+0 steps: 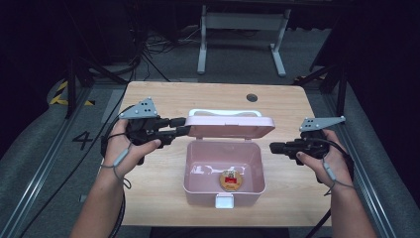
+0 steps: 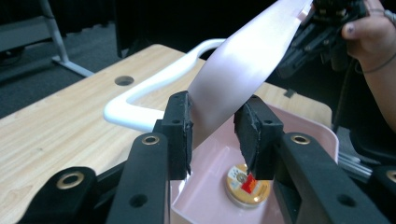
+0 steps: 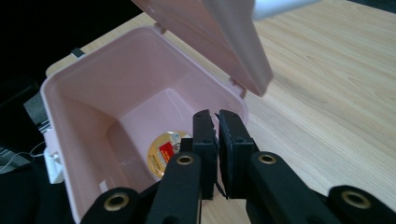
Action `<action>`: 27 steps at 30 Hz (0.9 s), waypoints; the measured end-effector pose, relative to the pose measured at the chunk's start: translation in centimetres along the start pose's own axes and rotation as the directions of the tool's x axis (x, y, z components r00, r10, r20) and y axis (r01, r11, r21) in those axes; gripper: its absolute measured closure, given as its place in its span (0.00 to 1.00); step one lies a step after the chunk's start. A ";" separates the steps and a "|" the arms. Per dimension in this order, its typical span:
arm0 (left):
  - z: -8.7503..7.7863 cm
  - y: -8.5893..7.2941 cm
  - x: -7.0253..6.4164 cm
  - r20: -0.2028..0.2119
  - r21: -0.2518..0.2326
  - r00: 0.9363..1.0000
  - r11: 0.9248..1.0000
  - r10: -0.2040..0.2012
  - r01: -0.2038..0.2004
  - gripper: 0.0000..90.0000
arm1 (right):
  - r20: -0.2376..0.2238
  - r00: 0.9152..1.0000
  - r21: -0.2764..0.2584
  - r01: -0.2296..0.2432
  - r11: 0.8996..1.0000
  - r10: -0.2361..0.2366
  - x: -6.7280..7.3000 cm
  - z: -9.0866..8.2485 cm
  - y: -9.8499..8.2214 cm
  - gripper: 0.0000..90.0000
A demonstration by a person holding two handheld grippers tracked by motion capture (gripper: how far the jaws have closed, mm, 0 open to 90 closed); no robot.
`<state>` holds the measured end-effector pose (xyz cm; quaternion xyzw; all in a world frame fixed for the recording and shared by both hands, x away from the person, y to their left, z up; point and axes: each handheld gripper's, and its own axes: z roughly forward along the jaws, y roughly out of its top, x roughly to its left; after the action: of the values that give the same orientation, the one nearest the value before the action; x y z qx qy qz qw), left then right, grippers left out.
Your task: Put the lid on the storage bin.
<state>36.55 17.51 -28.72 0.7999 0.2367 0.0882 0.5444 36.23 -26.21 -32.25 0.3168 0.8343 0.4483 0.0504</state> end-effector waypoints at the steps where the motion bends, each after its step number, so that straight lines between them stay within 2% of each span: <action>1: 0.0 -0.1 0.0 0.006 0.002 1.000 1.000 -0.010 0.010 0.74 | -0.004 1.000 -0.003 0.006 1.000 -0.006 0.2 0.0 0.1 0.96; 8: -0.2 -0.3 -0.2 0.045 0.053 0.999 0.998 -0.020 0.018 0.72 | -0.008 1.000 -0.003 0.013 1.000 -0.013 0.5 0.4 0.2 0.97; 13: -0.5 -0.5 -0.6 0.068 0.114 0.998 0.994 -0.013 0.006 0.73 | -0.023 0.999 -0.015 0.024 1.000 -0.025 0.9 0.4 0.5 0.97; 15: -0.6 -0.7 -0.6 0.086 0.141 0.996 0.990 -0.019 0.006 0.73 | -0.028 0.999 -0.020 0.033 0.999 -0.033 1.2 0.4 0.6 0.97; 17: -0.7 -1.0 -0.6 0.107 0.199 0.993 0.979 -0.054 0.032 0.70 | -0.032 0.998 -0.027 0.045 0.999 -0.045 1.4 0.4 0.7 0.97; 19: -1.1 -1.4 -0.4 0.099 0.232 0.993 0.972 -0.067 0.042 0.67 | -0.042 0.998 -0.020 0.049 0.999 -0.050 1.7 0.4 0.8 0.98; 20: -1.3 -1.5 -0.3 0.091 0.233 0.993 0.971 -0.073 0.051 0.64 | -0.043 0.998 -0.022 0.053 0.998 -0.054 1.8 0.4 0.9 0.98; 23: -1.6 -1.8 0.2 0.075 0.232 0.994 0.971 -0.080 0.060 0.63 | -0.046 0.997 -0.019 0.058 0.998 -0.059 1.9 0.5 1.0 0.98; 27: -2.0 -2.1 0.9 0.054 0.212 0.994 0.974 -0.091 0.078 0.61 | -0.047 0.997 -0.017 0.065 0.998 -0.066 2.1 0.5 1.0 0.98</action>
<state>36.00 20.18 -29.94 0.8445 0.2612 0.0141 0.4674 35.26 -24.25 -31.31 0.2779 0.8418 0.4603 0.0476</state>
